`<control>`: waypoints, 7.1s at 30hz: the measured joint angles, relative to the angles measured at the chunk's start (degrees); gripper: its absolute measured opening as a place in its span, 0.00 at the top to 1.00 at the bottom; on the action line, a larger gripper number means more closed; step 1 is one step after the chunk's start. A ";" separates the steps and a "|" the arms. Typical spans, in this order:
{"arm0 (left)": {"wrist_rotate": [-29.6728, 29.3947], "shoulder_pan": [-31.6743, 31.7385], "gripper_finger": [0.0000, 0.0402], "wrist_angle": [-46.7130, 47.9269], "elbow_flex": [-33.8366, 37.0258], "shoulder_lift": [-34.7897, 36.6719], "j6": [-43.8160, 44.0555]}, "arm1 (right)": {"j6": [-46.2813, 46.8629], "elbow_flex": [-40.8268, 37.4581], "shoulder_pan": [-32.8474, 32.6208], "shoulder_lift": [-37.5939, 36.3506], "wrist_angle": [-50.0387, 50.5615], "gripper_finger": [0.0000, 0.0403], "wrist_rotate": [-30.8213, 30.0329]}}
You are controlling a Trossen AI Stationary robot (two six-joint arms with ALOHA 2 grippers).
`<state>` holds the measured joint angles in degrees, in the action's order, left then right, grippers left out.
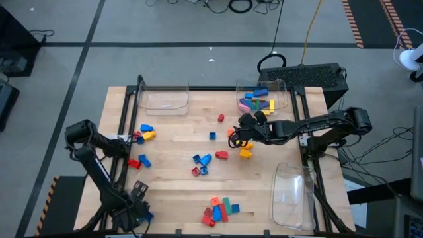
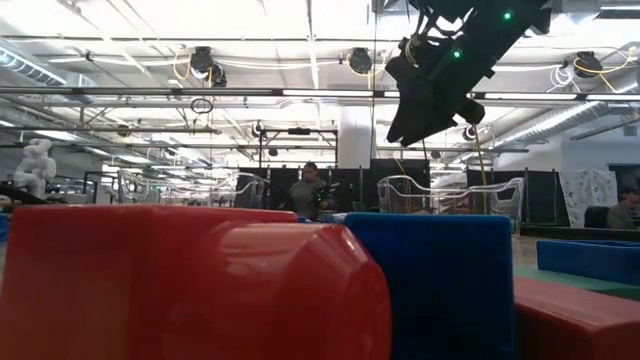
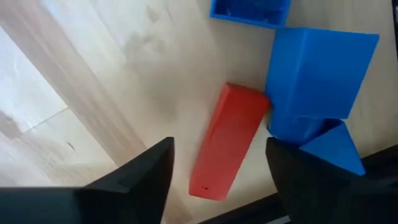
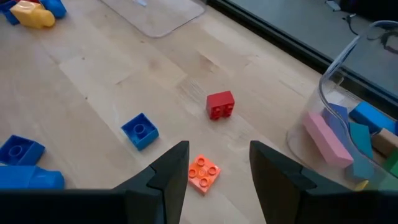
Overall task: Sort blocks by size
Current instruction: Put the red block into the top right transparent bin
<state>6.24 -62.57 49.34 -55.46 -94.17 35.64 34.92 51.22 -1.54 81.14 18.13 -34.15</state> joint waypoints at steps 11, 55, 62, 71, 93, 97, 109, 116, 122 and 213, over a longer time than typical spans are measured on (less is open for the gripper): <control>-2.93 -1.35 0.33 -2.74 2.48 0.02 0.03 | 0.00 0.00 -0.68 0.00 0.11 0.61 0.00; -12.22 39.13 0.69 -24.08 8.26 13.66 -17.93 | -58.42 0.00 -10.97 17.27 -35.71 0.61 19.55; -0.44 50.61 0.70 -31.88 8.26 13.66 -20.32 | -75.93 -0.01 -13.00 18.16 -41.39 0.62 19.59; 11.28 58.48 0.70 -41.57 8.19 12.29 -22.47 | -82.65 0.00 -12.23 18.14 -44.00 0.61 22.54; 14.90 61.49 0.70 -50.93 8.15 9.00 -22.43 | -86.53 0.00 -9.10 18.14 -45.72 0.61 27.22; 14.90 61.49 0.70 -52.26 8.15 8.99 -22.40 | -86.47 0.00 -8.76 18.14 -45.75 0.62 29.38; 14.93 61.47 0.70 -53.57 8.20 8.94 -21.98 | -86.69 0.07 -8.48 18.08 -46.03 0.79 29.87; 14.01 61.40 0.67 -55.23 8.35 8.85 -19.53 | -82.91 0.07 -8.52 17.90 -44.49 0.91 29.35; 10.90 62.37 0.64 -52.31 8.10 8.98 -21.52 | -75.14 0.07 -8.68 16.91 -41.02 0.91 19.63; -5.58 50.78 0.63 -45.18 8.17 9.03 -21.08 | -11.61 0.07 -16.85 12.10 -28.18 0.77 45.03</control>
<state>0.66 -11.80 4.16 -47.29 -85.14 14.55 23.30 51.29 -18.39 93.24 -10.05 10.87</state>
